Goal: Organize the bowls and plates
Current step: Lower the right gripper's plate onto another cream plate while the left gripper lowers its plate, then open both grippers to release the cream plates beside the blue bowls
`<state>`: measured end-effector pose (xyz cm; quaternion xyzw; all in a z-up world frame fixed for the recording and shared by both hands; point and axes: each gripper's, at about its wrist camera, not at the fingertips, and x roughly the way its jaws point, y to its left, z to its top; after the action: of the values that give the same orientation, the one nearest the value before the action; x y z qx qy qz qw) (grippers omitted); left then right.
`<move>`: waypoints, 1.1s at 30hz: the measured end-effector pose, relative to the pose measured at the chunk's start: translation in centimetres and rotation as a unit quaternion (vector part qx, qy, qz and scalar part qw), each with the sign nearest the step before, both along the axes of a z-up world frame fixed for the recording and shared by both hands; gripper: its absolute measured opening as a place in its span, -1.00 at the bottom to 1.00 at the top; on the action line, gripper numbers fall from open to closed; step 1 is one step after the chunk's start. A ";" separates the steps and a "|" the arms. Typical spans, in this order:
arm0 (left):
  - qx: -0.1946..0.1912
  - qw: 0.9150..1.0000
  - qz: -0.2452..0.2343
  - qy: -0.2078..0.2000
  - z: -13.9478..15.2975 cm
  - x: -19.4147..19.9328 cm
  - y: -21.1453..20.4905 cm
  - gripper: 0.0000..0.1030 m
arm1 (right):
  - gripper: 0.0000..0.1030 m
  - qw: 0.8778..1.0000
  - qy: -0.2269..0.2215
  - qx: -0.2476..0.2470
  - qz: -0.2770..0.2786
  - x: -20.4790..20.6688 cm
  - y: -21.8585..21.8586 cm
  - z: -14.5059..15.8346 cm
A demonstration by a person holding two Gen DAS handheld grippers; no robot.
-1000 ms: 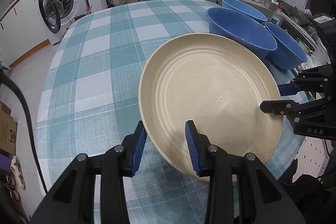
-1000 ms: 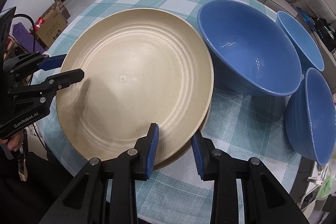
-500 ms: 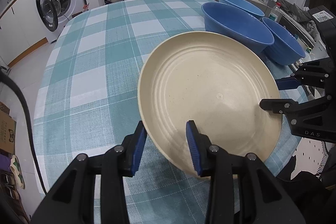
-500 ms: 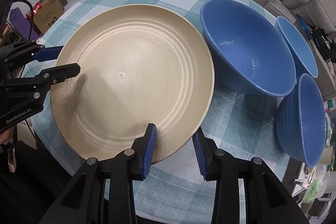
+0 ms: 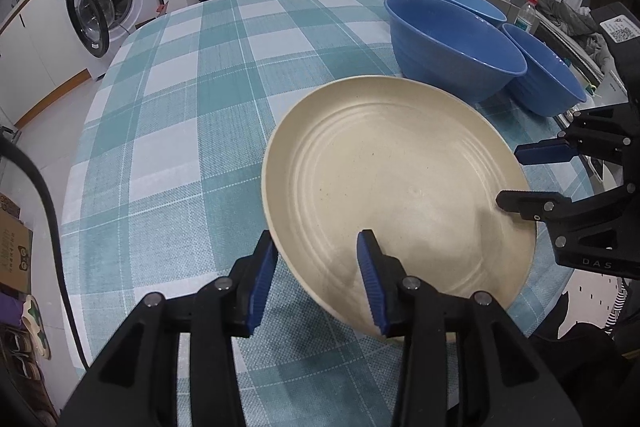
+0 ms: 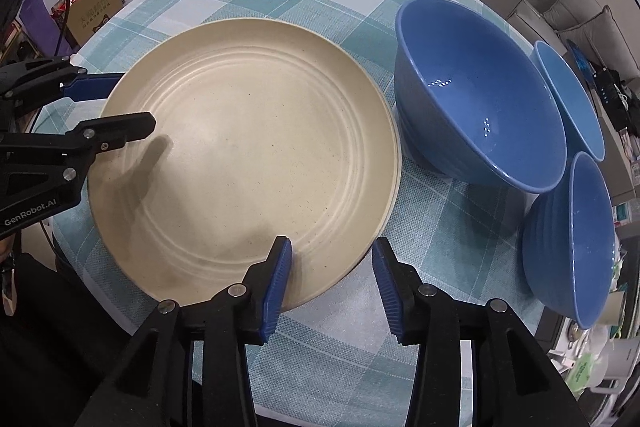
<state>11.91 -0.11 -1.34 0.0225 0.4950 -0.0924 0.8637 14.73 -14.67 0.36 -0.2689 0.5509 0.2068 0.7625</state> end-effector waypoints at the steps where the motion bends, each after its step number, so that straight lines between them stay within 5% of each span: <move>1: 0.001 1.000 -0.001 0.000 0.0 0.0 0.0 -0.22 | -0.16 1.000 0.000 0.000 0.001 -0.1 0.0 0.0; 19: 0.017 1.000 -0.015 0.002 -0.8 0.3 -0.6 -0.06 | 0.00 1.000 0.002 0.023 0.003 -0.4 -0.1 0.6; 33: -0.002 1.000 -0.010 -0.022 0.7 0.2 0.0 0.25 | 0.58 0.999 -0.010 0.046 0.002 -0.2 -0.7 1.3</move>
<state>12.08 -0.12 -0.67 0.0281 0.4754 -0.1010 0.8735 14.51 -15.33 1.70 -0.2366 0.5331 0.2308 0.7788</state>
